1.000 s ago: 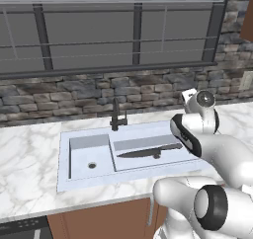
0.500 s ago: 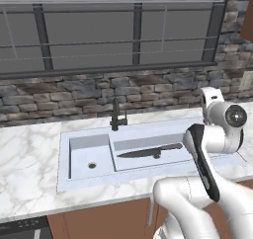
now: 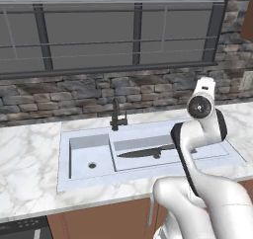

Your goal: Move the cutting board and knife to the sink. Then move spray from the cabinet to the counter.

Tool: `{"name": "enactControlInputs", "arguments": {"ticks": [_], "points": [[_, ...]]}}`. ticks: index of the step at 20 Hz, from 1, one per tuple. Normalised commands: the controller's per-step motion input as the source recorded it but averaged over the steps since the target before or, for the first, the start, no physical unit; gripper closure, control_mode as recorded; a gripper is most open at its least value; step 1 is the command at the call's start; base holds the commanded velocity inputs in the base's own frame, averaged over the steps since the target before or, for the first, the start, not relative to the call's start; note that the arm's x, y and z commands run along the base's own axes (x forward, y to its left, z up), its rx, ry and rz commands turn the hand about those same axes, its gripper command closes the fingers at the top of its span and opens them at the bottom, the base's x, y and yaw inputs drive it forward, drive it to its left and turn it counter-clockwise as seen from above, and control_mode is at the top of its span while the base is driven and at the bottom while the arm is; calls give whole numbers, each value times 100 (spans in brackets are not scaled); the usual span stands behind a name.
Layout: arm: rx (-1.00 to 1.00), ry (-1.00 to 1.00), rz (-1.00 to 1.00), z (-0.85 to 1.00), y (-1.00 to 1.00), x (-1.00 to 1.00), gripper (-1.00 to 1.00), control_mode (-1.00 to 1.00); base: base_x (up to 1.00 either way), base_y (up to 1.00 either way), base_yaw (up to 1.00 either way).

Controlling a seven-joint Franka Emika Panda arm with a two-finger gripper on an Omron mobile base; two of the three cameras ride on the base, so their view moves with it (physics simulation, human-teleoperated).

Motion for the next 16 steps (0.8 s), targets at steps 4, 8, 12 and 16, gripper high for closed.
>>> {"name": "enactControlInputs", "arguments": {"ticks": [4,8,12,16], "points": [[41,19,-27,57,0,-16,-100,-100,0,0,0],[48,2,-15,38,0,-36,-100,-100,0,0,0],[27,0,-19,23,1,-27,-100,-100,0,0,0],[24,1,-32,-3,14,-35,-100,-100,0,0,0]]}}
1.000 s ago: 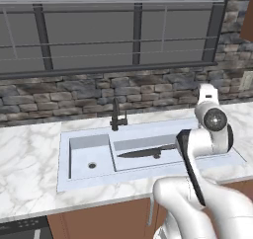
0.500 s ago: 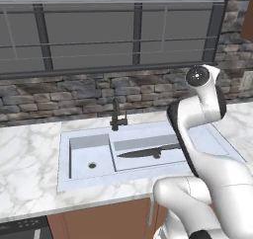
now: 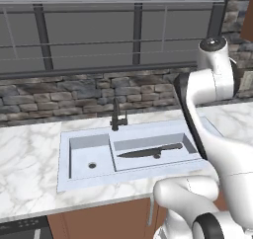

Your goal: Move the cutting board and knife to the sink. Then move spray from the cabinet to the counter.

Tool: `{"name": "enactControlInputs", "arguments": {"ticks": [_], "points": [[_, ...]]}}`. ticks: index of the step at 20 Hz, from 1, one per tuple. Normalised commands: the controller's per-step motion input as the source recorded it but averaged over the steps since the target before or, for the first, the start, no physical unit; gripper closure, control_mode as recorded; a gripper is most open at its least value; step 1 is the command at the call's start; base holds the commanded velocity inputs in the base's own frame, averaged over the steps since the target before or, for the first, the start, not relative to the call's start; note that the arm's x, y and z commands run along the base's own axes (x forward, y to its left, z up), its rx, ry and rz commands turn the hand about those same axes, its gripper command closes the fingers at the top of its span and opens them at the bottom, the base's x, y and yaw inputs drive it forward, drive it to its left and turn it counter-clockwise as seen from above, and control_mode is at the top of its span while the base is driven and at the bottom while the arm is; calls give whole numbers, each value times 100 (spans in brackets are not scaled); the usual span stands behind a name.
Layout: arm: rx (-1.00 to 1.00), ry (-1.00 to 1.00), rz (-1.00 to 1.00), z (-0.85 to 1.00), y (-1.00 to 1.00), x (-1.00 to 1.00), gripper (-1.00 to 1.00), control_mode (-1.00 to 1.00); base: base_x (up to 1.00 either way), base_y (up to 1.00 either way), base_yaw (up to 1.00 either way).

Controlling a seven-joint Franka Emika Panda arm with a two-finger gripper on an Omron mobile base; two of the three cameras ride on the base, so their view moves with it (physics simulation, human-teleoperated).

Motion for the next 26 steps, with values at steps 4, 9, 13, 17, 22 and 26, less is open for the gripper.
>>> {"name": "enactControlInputs", "arguments": {"ticks": [4,9,13,17,22,26], "points": [[30,0,-44,-5,12,-48,-100,-100,0,0,0],[31,-6,-26,-11,13,-36,-100,-100,0,0,0],[10,-26,-1,-27,34,-26,-100,-100,0,0,0],[4,-17,0,-22,12,-7,-100,-100,0,0,0],[12,0,0,-14,4,-17,-100,-100,0,0,0],[10,-6,0,0,9,-24,-100,-100,0,0,0]]}}
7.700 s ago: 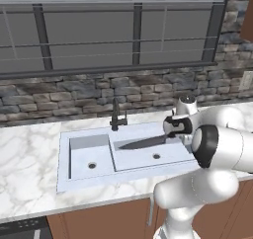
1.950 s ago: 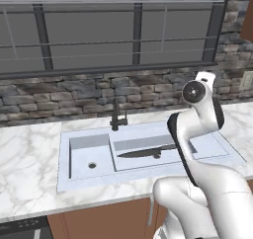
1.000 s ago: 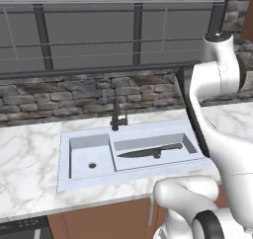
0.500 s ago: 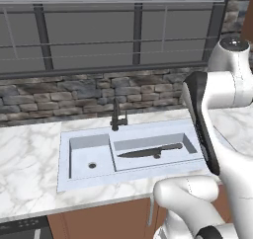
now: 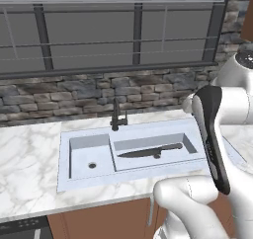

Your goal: Move the cutting board and knife to the sink. Then move spray from the cabinet to the counter.

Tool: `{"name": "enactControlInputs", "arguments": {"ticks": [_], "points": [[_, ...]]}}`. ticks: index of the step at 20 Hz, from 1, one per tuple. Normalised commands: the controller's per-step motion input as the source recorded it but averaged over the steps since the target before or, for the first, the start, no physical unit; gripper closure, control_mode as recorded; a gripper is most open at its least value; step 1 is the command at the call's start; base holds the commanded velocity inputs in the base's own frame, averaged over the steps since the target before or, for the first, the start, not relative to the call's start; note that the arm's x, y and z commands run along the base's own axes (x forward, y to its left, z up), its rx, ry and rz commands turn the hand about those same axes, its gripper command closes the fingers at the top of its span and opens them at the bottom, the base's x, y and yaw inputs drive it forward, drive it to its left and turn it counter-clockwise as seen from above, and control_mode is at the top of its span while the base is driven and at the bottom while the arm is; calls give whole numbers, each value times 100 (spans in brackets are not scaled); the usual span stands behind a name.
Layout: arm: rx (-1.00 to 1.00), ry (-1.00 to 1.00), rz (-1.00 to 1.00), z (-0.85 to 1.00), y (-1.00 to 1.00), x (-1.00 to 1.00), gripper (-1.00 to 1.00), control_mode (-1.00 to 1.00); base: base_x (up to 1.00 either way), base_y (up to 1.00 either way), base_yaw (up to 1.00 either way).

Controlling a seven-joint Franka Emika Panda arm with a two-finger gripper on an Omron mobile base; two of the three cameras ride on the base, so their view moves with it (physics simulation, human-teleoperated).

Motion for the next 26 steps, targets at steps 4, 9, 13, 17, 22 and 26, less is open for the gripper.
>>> {"name": "enactControlInputs", "arguments": {"ticks": [4,9,13,17,22,26], "points": [[1,-10,0,0,9,-36,-100,-100,0,0,0],[1,-15,3,5,0,-58,-100,-100,0,0,0],[2,-12,5,49,0,-59,-100,-100,0,0,0],[0,-4,0,37,0,-33,-100,100,-16,0,0],[0,0,0,0,0,0,-100,100,-97,-30,-3],[0,0,0,0,0,0,-100,100,-94,-73,-13]]}}
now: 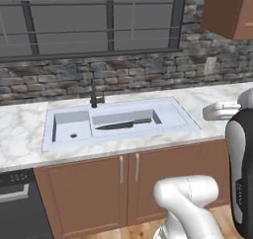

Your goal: Move the cutting board and knife to the sink. Then move spray from the cabinet to the counter.

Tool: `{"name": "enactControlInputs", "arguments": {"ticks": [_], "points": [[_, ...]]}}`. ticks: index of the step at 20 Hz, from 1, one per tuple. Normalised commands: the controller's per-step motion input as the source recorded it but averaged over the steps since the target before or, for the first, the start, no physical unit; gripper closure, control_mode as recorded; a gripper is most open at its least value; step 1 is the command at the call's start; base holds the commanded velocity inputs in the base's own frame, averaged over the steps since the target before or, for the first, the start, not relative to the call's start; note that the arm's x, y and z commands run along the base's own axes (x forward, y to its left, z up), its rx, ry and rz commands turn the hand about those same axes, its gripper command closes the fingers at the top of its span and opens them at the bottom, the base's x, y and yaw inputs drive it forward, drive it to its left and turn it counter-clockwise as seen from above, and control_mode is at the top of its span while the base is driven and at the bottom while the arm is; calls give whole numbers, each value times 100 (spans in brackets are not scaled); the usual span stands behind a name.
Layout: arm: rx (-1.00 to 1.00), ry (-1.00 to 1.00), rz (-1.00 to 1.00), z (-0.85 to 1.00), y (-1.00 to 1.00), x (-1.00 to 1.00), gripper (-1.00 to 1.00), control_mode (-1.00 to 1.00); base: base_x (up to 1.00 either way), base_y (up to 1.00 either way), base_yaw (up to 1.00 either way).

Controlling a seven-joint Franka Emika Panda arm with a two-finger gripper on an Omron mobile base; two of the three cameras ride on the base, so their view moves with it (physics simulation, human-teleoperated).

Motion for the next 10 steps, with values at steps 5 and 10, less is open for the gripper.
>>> {"name": "enactControlInputs", "arguments": {"ticks": [5,10], "points": [[0,0,0,0,0,0,-100,100,-41,-61,-61],[0,0,0,0,0,0,-100,100,0,-1,-98]]}}
